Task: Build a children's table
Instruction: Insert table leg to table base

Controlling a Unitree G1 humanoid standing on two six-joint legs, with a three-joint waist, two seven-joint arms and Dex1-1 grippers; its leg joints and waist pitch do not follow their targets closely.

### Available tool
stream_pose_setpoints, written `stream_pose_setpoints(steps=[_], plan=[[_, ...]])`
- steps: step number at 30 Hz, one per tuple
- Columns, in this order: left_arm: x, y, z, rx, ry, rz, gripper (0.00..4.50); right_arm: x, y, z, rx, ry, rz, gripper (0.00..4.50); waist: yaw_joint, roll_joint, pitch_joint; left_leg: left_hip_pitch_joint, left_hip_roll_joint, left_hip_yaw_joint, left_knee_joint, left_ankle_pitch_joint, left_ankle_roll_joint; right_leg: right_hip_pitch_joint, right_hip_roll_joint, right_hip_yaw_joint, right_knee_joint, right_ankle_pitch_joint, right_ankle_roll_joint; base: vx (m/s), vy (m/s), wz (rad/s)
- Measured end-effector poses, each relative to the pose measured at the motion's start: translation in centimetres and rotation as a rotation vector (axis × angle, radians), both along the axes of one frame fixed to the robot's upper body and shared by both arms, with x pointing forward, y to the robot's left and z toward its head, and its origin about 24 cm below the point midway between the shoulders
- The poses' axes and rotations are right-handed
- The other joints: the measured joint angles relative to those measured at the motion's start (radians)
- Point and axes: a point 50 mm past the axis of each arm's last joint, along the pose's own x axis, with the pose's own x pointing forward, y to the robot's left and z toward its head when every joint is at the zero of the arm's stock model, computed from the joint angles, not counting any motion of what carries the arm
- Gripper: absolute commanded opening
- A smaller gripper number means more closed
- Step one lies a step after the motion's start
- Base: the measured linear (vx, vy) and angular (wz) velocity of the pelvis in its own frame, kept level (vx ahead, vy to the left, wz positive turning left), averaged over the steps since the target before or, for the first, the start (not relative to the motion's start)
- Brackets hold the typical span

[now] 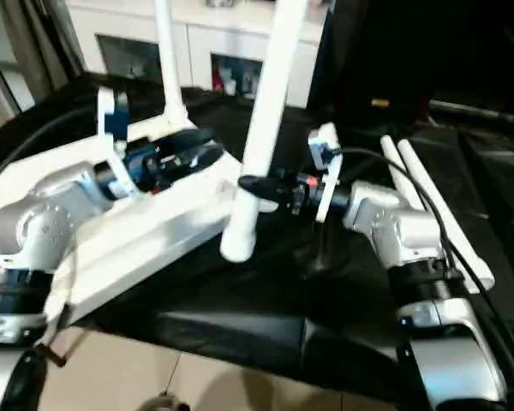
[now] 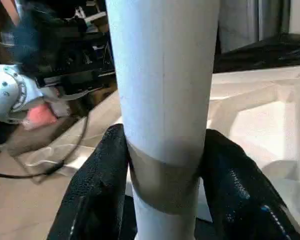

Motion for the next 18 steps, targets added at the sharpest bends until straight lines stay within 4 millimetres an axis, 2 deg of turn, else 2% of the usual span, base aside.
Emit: stream_pose_setpoints(steps=[2,5,7,18], plan=[[-0.7,-0.8,0.7,-0.05,0.019,-0.072,4.14,-0.3,0.1,0.3,-0.016,0.028,0.025,1.76,0.0,0.0,0.0,0.0,0.0,0.0,0.0,0.0,0.0,0.0,0.0,0.0,0.0,0.0,0.0,0.0,0.0,0.0],[-1.0,-1.6,1.3,-0.085,0.027,-0.118,4.23,-0.6,0.2,0.6,-0.036,0.04,0.045,1.76,0.0,0.0,0.0,0.0,0.0,0.0,0.0,0.0,0.0,0.0,0.0,0.0,0.0,0.0,0.0,0.0,0.0,0.0],[-0.8,-2.1,1.6,-0.087,0.025,-0.104,4.48,-0.8,0.5,0.7,-0.057,0.039,0.062,1.76,0.0,-0.001,0.0,0.0,0.0,0.0,0.0,0.0,0.0,0.0,0.0,0.0,0.0,0.0,0.001,0.0,0.0,0.0],[0.4,-4.3,0.1,0.001,0.074,0.043,4.5,-1.3,1.4,0.7,-0.132,0.011,0.086,1.76,0.0,-0.001,0.0,-0.001,0.0,0.0,-0.001,0.0,0.0,0.0,0.0,0.0,-0.001,-0.001,0.002,0.0,0.0,0.0]])
